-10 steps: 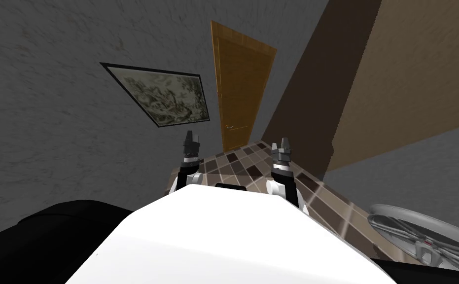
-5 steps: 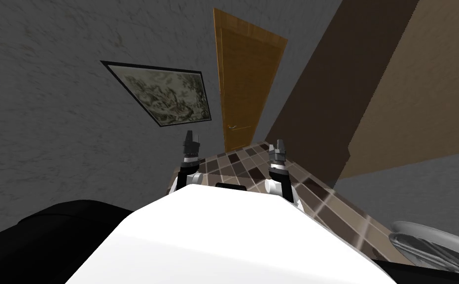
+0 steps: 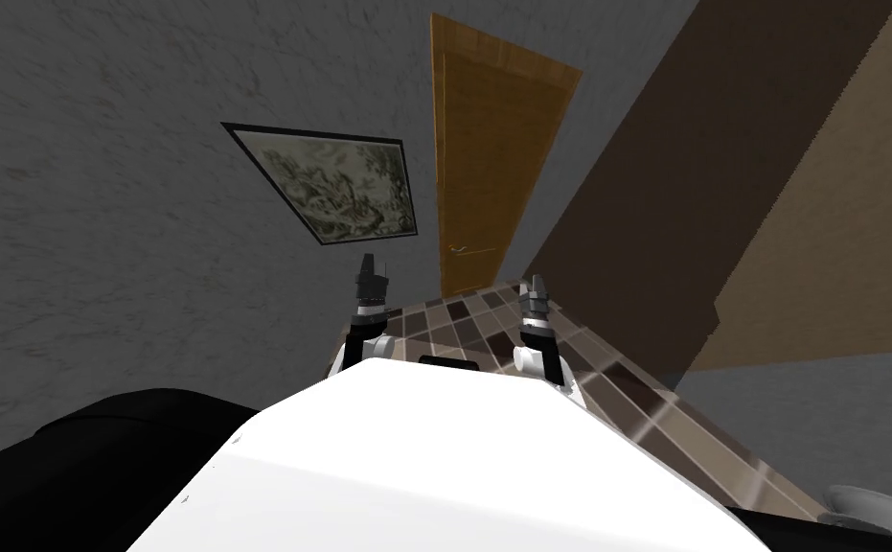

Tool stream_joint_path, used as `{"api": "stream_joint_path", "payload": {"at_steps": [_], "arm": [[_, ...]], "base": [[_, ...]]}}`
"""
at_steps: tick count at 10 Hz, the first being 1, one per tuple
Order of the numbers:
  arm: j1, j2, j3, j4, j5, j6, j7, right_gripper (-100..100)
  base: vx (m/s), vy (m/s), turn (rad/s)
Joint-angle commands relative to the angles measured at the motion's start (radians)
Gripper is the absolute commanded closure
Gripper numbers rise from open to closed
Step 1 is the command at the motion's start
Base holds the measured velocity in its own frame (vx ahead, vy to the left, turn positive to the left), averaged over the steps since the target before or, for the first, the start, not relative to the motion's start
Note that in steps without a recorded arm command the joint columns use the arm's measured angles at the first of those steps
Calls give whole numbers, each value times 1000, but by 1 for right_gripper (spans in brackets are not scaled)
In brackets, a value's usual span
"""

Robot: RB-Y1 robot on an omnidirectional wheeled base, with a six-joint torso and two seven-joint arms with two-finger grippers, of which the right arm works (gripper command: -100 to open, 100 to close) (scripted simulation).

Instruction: Pull the door open

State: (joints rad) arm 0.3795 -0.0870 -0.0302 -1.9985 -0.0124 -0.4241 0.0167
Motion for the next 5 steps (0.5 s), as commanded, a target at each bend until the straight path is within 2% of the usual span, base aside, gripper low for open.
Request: {"api": "stream_joint_path", "payload": {"at_steps": [1, 5], "arm": [[-19, -7, -3, 50, -4, -13, -2, -100], [-70, -28, -13, 173, -18, -36, -9, -100]], "base": [[82, -6, 129], [96, -7, 157]]}}
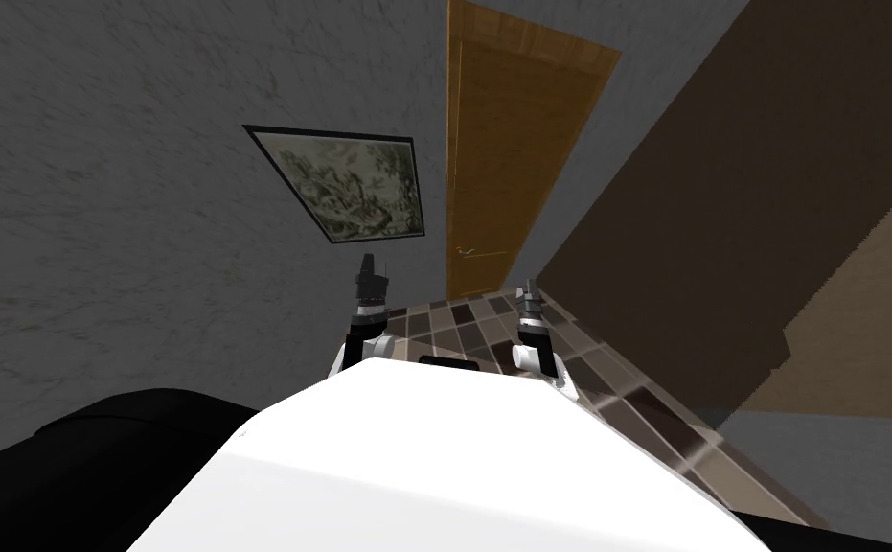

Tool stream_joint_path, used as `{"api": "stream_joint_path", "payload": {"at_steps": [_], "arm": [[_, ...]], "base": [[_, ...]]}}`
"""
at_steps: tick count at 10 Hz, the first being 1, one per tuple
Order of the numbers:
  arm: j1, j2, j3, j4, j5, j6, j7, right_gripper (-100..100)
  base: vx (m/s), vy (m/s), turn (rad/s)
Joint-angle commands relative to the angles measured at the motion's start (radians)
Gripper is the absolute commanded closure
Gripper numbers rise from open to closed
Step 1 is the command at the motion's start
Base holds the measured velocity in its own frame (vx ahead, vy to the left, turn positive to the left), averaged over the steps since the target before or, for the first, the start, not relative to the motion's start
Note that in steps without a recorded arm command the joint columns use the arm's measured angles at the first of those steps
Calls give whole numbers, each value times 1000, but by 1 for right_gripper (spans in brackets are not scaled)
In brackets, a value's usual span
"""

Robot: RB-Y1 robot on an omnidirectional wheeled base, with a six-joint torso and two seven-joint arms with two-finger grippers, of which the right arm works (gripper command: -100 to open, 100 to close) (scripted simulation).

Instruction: Pull the door open

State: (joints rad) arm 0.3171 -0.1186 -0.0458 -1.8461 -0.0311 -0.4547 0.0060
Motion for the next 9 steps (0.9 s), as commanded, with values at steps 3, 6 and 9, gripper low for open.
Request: {"api": "stream_joint_path", "payload": {"at_steps": [3, 6, 9], "arm": [[-48, -14, -6, 113, -10, -24, -3, -100], [-77, -26, -12, 191, -18, -37, -7, -100], [-106, -38, -18, 262, -26, -50, -11, -100]], "base": [[95, -21, 166], [68, -5, 102], [68, -18, 123]]}}
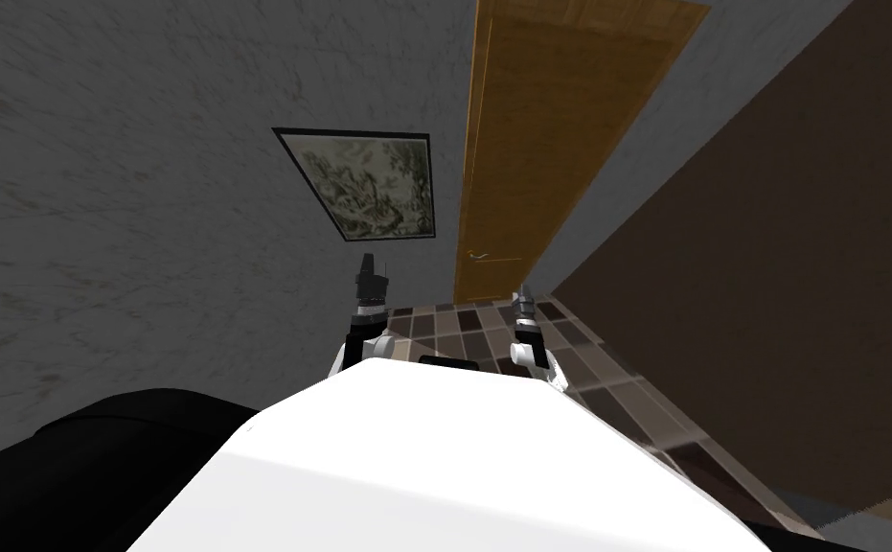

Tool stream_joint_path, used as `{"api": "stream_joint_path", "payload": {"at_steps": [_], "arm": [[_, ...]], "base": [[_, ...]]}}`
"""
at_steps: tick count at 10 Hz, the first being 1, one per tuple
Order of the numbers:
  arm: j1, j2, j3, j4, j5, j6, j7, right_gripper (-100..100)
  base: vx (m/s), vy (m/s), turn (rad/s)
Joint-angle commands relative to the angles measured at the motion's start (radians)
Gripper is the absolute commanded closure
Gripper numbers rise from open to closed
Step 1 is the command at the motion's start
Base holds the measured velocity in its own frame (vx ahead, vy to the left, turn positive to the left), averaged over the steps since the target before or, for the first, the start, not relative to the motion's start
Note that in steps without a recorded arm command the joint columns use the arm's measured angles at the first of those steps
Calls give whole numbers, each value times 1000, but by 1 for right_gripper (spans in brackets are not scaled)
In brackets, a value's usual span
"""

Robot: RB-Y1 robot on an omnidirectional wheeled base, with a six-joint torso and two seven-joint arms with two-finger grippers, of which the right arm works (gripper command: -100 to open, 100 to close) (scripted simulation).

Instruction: Pull the door open

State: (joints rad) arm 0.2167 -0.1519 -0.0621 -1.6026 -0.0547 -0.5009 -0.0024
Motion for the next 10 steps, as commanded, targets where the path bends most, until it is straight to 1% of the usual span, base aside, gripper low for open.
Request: {"api": "stream_joint_path", "payload": {"at_steps": [1, 2, 3, 4, 6, 7, 8, 9, 10], "arm": [[-21, -10, -5, 50, -7, -11, -4, -100], [-35, -16, -8, 81, -11, -18, -6, -100], [-35, -16, -8, 91, -11, -18, -6, -100], [-50, -22, -11, 127, -15, -25, -8, -100], [-80, -34, -17, 190, -23, -38, -12, -100], [-80, -34, -17, 199, -23, -38, -12, -100], [-95, -40, -20, 235, -27, -45, -14, -100], [-110, -46, -23, 261, -31, -51, -16, -100], [-110, -46, -23, 271, -31, -51, -16, -100]], "base": [[75, -20, 154], [81, -33, 201], [60, -29, 71], [66, -17, 99], [90, -20, 186], [64, -20, 65], [54, -14, 80], [71, -25, 187], [56, -25, 86]]}}
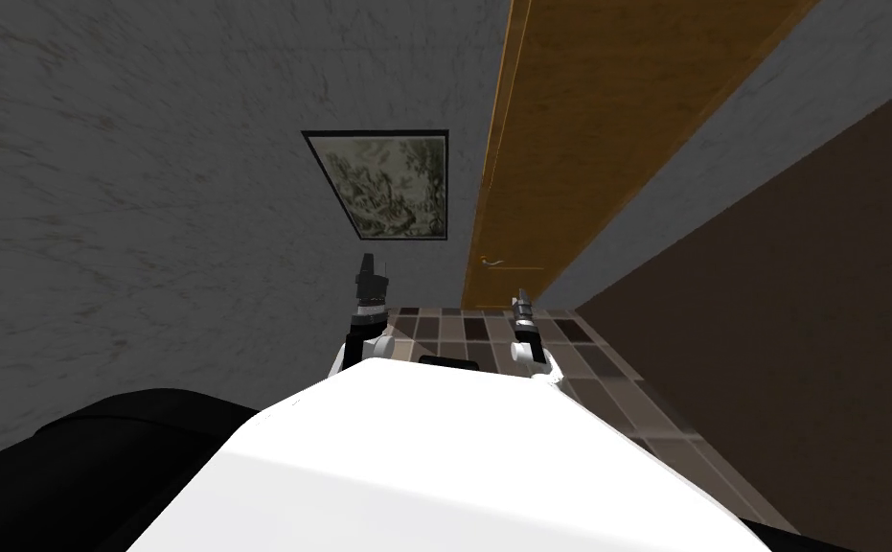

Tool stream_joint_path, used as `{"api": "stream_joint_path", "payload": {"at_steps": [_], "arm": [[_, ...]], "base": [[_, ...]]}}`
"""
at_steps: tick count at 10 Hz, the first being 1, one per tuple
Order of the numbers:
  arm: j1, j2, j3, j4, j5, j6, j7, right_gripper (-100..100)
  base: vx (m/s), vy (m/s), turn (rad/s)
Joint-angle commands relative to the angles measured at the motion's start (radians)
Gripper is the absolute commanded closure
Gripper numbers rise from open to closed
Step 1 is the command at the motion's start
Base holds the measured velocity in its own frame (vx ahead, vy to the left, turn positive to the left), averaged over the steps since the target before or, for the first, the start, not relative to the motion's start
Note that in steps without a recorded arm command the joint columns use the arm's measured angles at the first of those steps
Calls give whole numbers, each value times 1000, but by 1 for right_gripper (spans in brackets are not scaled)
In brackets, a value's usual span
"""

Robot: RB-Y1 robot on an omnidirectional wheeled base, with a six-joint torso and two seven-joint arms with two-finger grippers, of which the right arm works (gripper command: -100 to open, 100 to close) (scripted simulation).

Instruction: Pull the door open

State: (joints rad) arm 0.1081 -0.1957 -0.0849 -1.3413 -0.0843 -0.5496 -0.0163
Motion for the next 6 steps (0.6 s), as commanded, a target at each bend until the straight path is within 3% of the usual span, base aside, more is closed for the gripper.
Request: {"api": "stream_joint_path", "payload": {"at_steps": [1, 6], "arm": [[-16, -8, -4, 45, -5, -9, -4, -100], [-86, -36, -18, 213, -24, -42, -13, -100]], "base": [[58, -17, 104], [85, -40, 176]]}}
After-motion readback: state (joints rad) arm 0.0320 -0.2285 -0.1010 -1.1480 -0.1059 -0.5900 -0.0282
